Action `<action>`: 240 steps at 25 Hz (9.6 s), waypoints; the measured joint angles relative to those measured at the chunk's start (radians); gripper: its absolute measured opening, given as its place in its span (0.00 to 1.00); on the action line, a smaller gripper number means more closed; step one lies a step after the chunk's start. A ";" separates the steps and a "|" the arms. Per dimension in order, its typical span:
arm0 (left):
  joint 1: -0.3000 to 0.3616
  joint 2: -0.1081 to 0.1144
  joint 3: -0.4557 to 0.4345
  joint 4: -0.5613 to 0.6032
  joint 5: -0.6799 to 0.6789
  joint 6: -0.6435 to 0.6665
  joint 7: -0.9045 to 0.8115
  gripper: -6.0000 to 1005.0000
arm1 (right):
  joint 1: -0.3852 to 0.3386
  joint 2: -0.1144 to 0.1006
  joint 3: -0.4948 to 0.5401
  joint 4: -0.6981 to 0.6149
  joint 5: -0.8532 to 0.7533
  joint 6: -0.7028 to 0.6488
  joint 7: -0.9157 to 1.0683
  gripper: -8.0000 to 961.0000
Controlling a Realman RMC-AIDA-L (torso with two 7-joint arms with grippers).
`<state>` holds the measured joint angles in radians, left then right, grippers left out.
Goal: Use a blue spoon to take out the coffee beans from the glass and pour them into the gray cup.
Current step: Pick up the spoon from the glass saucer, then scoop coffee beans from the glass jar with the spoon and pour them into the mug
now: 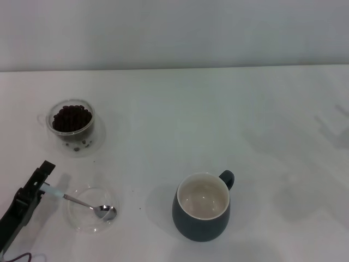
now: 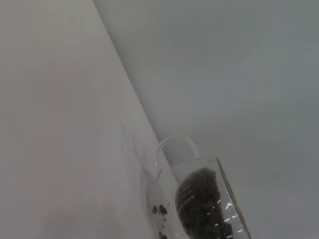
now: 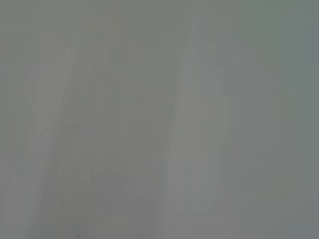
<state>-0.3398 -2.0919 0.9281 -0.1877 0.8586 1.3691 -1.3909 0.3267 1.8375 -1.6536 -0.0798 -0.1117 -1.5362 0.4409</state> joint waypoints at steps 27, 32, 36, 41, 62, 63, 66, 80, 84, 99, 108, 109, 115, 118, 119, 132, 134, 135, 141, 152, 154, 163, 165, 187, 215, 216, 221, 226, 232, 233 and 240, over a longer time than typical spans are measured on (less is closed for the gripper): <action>0.004 0.001 0.000 0.001 0.025 -0.029 -0.059 0.41 | -0.004 0.018 0.000 0.000 -0.002 0.010 -0.016 0.74; 0.006 0.003 0.000 0.001 0.025 -0.039 -0.075 0.28 | -0.003 0.019 0.000 0.000 -0.003 0.008 -0.018 0.74; 0.009 0.003 0.000 0.001 0.024 -0.038 -0.075 0.16 | -0.004 0.020 0.000 0.000 -0.003 0.008 -0.026 0.74; 0.012 0.004 0.000 0.007 0.024 -0.016 -0.069 0.13 | -0.006 0.020 0.000 0.000 -0.003 0.007 -0.027 0.74; 0.156 0.062 0.037 0.418 0.037 0.099 -0.205 0.13 | 0.004 0.023 -0.007 -0.002 -0.005 0.000 -0.027 0.73; 0.156 0.062 0.037 0.418 0.037 0.099 -0.205 0.13 | 0.006 0.024 -0.008 -0.002 -0.005 0.000 -0.028 0.74; 0.130 0.111 0.034 0.438 0.034 0.093 -0.214 0.13 | 0.015 0.029 -0.008 -0.003 -0.005 0.005 -0.032 0.74; 0.026 0.223 0.036 0.526 0.044 -0.072 -0.301 0.13 | 0.023 0.075 -0.009 -0.011 -0.006 0.009 -0.073 0.74; -0.023 0.241 0.038 0.532 0.090 -0.152 -0.310 0.13 | 0.024 0.089 -0.009 -0.013 -0.006 0.010 -0.089 0.74; -0.241 0.251 0.038 0.527 0.360 -0.373 -0.418 0.13 | 0.022 0.134 -0.015 -0.014 -0.008 0.002 -0.114 0.74; -0.305 0.239 0.065 0.522 0.417 -0.462 -0.441 0.13 | 0.030 0.151 -0.023 -0.014 -0.008 0.009 -0.119 0.74; -0.307 0.238 0.066 0.522 0.422 -0.466 -0.444 0.13 | 0.031 0.153 -0.023 -0.014 -0.008 0.009 -0.119 0.74; -0.325 0.222 0.067 0.521 0.476 -0.490 -0.478 0.13 | 0.032 0.160 -0.024 -0.014 -0.008 0.010 -0.120 0.73; -0.326 0.218 0.068 0.521 0.483 -0.493 -0.483 0.13 | 0.032 0.160 -0.025 -0.014 -0.008 0.012 -0.120 0.74; -0.326 0.218 0.067 0.521 0.485 -0.494 -0.483 0.13 | 0.032 0.159 -0.025 -0.014 -0.008 0.016 -0.120 0.74; -0.329 0.200 0.067 0.529 0.547 -0.560 -0.490 0.13 | 0.044 0.156 -0.020 -0.014 -0.008 0.059 -0.118 0.74; -0.329 0.196 0.067 0.530 0.549 -0.568 -0.489 0.13 | 0.048 0.158 -0.019 -0.014 -0.008 0.065 -0.118 0.74; -0.329 0.194 0.067 0.530 0.552 -0.571 -0.488 0.13 | 0.049 0.158 -0.019 -0.014 -0.008 0.067 -0.118 0.74; -0.326 0.178 0.060 0.525 0.548 -0.581 -0.492 0.13 | 0.061 0.160 -0.018 -0.014 -0.008 0.081 -0.119 0.73; -0.295 0.148 0.009 0.525 0.530 -0.552 -0.576 0.13 | 0.079 0.158 -0.017 -0.014 -0.007 0.120 -0.120 0.74; -0.276 0.145 -0.008 0.524 0.508 -0.534 -0.580 0.13 | 0.080 0.157 -0.017 -0.014 -0.005 0.124 -0.120 0.74; -0.194 0.136 -0.010 0.523 0.405 -0.521 -0.602 0.13 | 0.095 0.155 -0.017 -0.014 -0.004 0.128 -0.120 0.74; -0.181 0.133 -0.010 0.523 0.388 -0.521 -0.600 0.13 | 0.099 0.154 -0.017 -0.014 -0.006 0.131 -0.120 0.74; -0.096 0.115 -0.011 0.518 0.225 -0.414 -0.585 0.13 | 0.116 0.152 -0.018 -0.032 -0.008 0.163 -0.116 0.73; -0.123 0.112 -0.010 0.517 0.250 -0.308 -0.551 0.13 | 0.111 0.157 -0.018 -0.038 -0.007 0.165 -0.120 0.73; -0.133 0.110 -0.009 0.513 0.258 -0.305 -0.557 0.13 | 0.111 0.157 -0.018 -0.038 -0.007 0.165 -0.120 0.74; -0.171 0.107 0.019 0.493 0.264 -0.299 -0.571 0.13 | 0.114 0.157 -0.017 -0.038 -0.001 0.165 -0.120 0.74; -0.211 0.093 0.064 0.491 0.265 -0.291 -0.592 0.13 | 0.116 0.153 -0.014 -0.039 0.001 0.166 -0.120 0.74; -0.255 0.068 0.095 0.490 0.279 -0.283 -0.617 0.13 | 0.117 0.150 0.001 -0.041 0.002 0.166 -0.119 0.73; -0.260 0.064 0.099 0.490 0.280 -0.280 -0.618 0.13 | 0.117 0.149 0.002 -0.041 0.002 0.166 -0.119 0.73; -0.302 0.034 0.127 0.488 0.316 -0.263 -0.630 0.13 | 0.114 0.141 0.015 -0.054 0.001 0.166 -0.119 0.74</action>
<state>-0.6423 -2.0580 1.0548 0.3003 1.1746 1.1062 -2.0204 0.4409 1.9788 -1.6388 -0.1336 -0.1103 -1.3697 0.3217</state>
